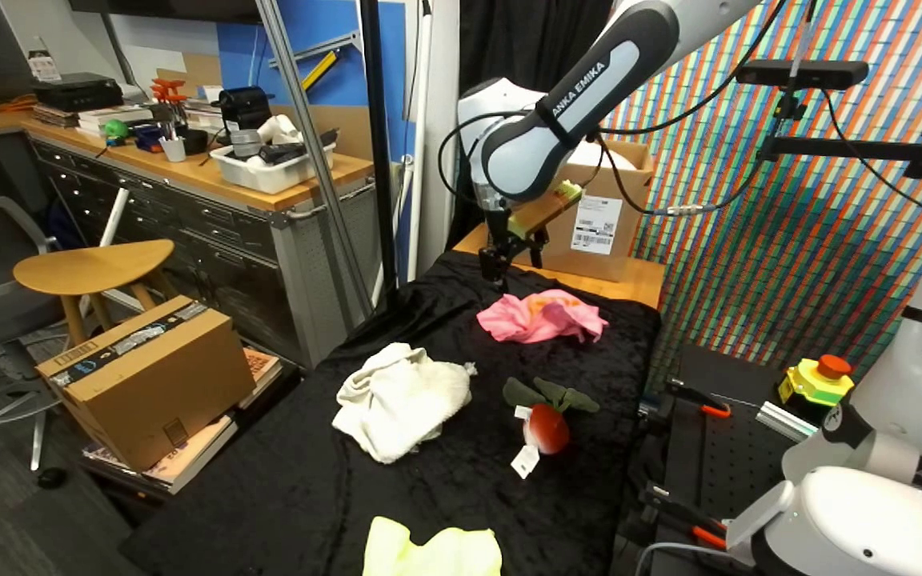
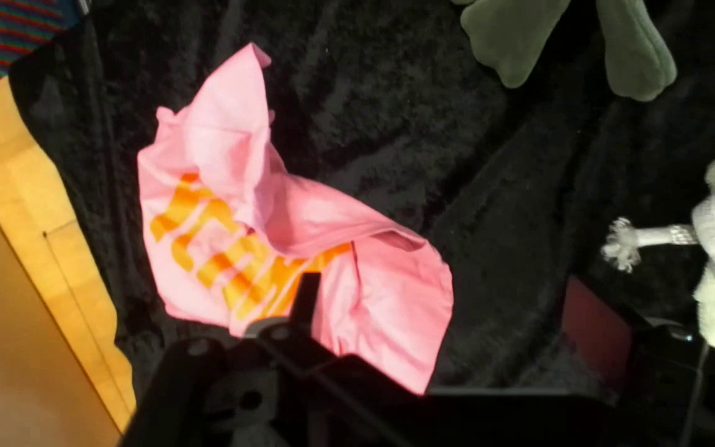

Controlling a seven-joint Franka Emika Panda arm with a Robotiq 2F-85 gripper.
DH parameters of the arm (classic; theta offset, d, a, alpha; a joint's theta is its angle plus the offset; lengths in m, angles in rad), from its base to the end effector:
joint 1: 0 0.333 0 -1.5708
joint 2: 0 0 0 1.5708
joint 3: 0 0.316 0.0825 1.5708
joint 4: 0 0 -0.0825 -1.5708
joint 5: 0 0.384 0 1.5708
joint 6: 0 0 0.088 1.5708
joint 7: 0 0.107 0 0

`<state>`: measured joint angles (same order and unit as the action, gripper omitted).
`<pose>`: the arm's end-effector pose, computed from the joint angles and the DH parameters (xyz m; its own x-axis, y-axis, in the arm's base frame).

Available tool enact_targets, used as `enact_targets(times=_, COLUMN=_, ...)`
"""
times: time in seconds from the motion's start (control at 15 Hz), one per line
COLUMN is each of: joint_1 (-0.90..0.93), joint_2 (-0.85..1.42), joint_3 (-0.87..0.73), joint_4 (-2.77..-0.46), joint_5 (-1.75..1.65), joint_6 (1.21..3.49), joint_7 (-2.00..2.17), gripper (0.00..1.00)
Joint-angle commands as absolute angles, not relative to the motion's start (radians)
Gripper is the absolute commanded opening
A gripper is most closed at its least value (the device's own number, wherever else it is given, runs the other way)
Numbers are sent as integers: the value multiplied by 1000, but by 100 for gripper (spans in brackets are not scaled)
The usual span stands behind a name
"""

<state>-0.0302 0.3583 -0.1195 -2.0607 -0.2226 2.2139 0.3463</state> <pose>0.5618 -0.0914 0.2461 0.9272 -0.3474 -0.1402 -0.3065 -0.9186 0.2494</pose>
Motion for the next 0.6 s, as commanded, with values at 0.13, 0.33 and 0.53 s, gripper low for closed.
enact_targets(times=0.13, joint_1=-64, joint_2=472, joint_3=-144, joint_4=-2025, joint_5=-119, joint_6=2138, joint_7=345, gripper=100)
enact_targets(times=0.33, joint_1=-87, joint_2=524, joint_3=-162, joint_4=-2014, joint_5=-79, joint_6=2112, joint_7=346, gripper=100)
enact_targets(times=0.53, joint_1=-109, joint_2=557, joint_3=-176, joint_4=-2009, joint_5=-43, joint_6=2116, joint_7=350, gripper=100)
